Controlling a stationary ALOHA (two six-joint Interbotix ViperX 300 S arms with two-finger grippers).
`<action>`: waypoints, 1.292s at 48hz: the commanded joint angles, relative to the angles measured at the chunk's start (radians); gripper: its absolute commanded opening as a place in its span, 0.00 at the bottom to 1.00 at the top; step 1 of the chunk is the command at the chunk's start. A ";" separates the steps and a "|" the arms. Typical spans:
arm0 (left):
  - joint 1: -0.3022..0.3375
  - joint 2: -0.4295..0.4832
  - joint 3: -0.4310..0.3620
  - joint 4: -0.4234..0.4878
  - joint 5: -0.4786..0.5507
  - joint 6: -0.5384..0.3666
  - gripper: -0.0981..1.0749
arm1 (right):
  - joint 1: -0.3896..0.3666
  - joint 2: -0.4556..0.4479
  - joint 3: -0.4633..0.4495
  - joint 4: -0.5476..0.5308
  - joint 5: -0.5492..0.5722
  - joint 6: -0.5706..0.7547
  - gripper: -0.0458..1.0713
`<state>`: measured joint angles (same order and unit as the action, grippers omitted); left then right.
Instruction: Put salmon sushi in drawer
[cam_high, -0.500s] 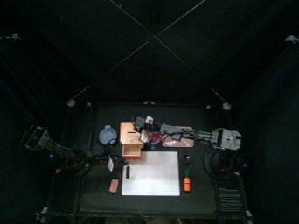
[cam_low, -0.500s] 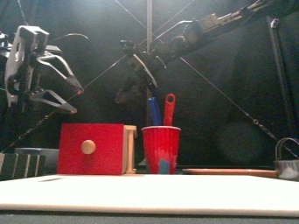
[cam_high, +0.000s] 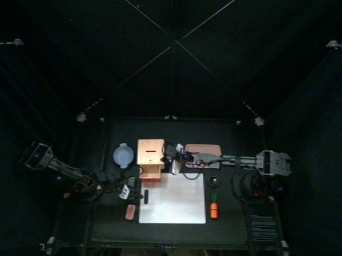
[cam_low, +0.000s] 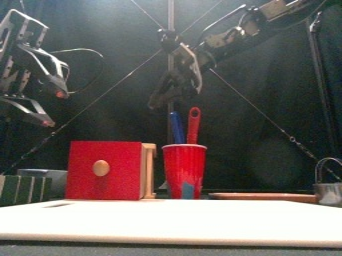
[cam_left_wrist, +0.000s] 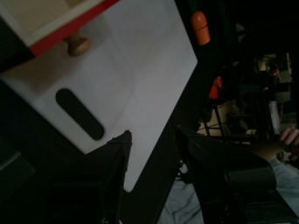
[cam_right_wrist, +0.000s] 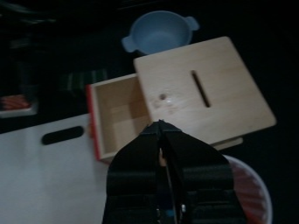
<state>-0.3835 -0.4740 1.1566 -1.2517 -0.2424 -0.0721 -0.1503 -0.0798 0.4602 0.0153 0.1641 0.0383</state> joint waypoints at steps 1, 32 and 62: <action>0.006 -0.031 0.006 -0.006 -0.018 0.003 0.78 | 0.003 -0.075 0.040 0.032 -0.032 0.002 0.08; 0.140 -0.187 -0.150 0.308 0.100 0.100 0.78 | 0.003 -0.192 0.282 0.166 -0.202 0.002 0.08; 0.183 -0.189 -0.041 -0.051 0.115 0.100 0.78 | 0.000 -0.160 0.273 0.167 -0.202 0.002 0.08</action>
<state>-0.2056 -0.6596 1.1321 -1.3039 -0.1181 0.0245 -0.1473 -0.2270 0.7532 0.1795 -0.0307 0.0414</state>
